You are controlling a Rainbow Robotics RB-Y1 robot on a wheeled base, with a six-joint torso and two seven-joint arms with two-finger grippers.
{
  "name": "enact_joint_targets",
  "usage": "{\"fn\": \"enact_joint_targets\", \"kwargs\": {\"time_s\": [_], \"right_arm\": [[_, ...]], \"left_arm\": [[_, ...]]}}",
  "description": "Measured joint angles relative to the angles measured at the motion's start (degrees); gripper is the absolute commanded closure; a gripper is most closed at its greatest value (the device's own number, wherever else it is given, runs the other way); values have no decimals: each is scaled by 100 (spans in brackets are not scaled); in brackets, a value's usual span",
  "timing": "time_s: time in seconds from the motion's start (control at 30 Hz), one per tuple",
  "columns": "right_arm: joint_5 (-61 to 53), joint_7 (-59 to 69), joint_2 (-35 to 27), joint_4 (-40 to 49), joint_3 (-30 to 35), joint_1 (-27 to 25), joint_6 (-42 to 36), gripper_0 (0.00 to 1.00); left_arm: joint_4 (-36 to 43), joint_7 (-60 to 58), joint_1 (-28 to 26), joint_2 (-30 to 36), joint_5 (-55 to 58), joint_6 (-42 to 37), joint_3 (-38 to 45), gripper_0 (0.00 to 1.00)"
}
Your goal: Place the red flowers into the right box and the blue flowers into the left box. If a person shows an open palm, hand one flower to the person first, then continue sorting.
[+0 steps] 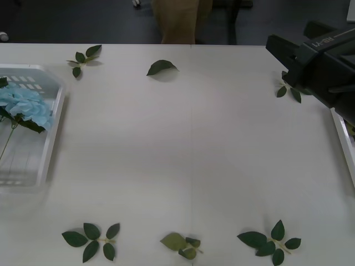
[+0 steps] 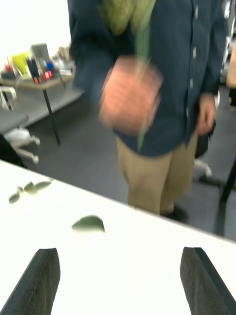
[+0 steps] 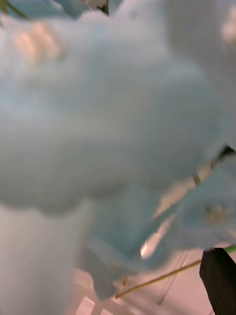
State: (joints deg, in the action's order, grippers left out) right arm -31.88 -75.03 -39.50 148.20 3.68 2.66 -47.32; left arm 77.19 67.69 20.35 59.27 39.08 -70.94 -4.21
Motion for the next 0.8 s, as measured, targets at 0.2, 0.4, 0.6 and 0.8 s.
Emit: {"fn": "enact_joint_targets", "kwargs": {"time_s": [0.2, 0.4, 0.6, 0.8], "right_arm": [[-888, 0, -1410, -206, -73, -315, 1275, 29], [-1434, 0, -2923, -1234, -882, -314, 3662, 29], [-1568, 0, -3314, -1712, -1882, -67, 4386, 29], [-2120, 0, -3439, -1843, -2813, 614, 4414, 29]], "left_arm": [[695, 0, 2, 1, 0, -1221, 7, 0], [1825, 0, 5, 1, 55, -2854, 228, 0], [2831, 0, 10, -1, 1045, -3597, 496, 0], [3717, 208, 12, -118, 2118, -2984, 506, 0]]}}
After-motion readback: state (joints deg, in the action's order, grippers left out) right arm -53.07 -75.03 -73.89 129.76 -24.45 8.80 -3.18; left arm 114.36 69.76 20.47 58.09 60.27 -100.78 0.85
